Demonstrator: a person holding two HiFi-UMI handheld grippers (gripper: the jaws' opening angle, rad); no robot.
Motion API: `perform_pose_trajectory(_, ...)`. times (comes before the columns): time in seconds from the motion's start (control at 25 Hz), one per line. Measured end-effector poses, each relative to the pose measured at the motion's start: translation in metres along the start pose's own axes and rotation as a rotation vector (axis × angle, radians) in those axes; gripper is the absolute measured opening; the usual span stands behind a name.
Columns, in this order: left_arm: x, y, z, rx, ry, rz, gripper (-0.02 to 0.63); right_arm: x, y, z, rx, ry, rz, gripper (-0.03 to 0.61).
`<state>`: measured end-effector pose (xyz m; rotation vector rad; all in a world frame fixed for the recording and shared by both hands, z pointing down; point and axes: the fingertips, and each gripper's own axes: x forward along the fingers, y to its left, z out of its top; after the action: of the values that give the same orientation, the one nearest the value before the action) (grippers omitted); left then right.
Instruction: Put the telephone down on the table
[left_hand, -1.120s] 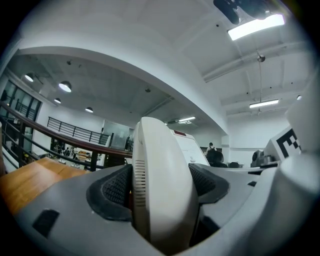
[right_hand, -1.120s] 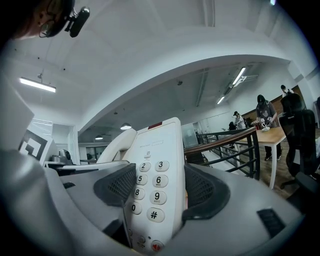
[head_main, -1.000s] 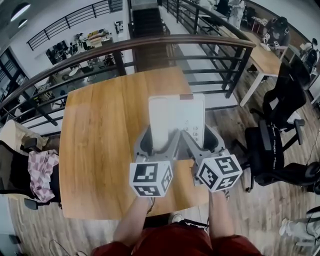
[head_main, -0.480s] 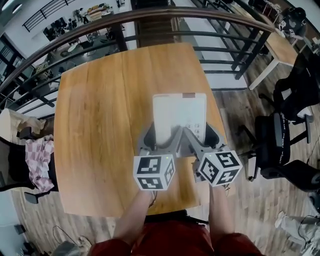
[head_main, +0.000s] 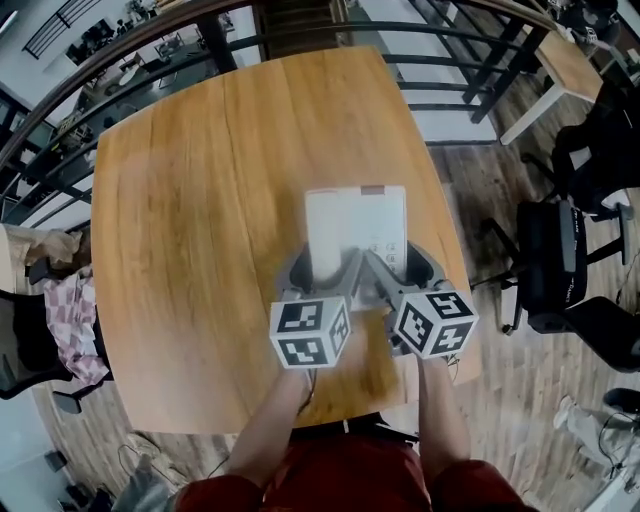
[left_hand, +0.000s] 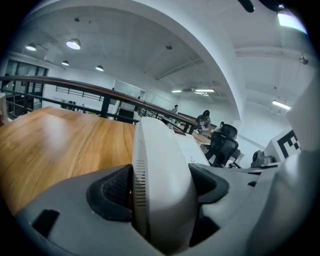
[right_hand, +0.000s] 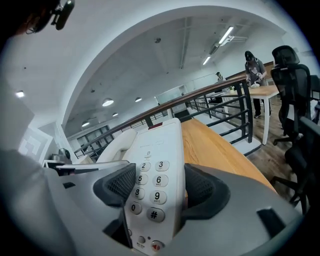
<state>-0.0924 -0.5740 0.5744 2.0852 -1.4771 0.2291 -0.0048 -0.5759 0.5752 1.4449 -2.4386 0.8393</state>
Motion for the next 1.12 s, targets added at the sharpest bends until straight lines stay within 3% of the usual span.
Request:
perform_pose_trajectory(0.68,0.048,0.020,-0.074,-0.071,0.175,0.016,0.370,0.033,-0.045,-0.070,0.093,0.161,-0.049,0.304)
perform_pose_trajectory(1.12,0.054,0.017,-0.078,-0.040,0.167,0.025,0.371,0.033,-0.053,-0.076,0.136,0.125,-0.037,0.304)
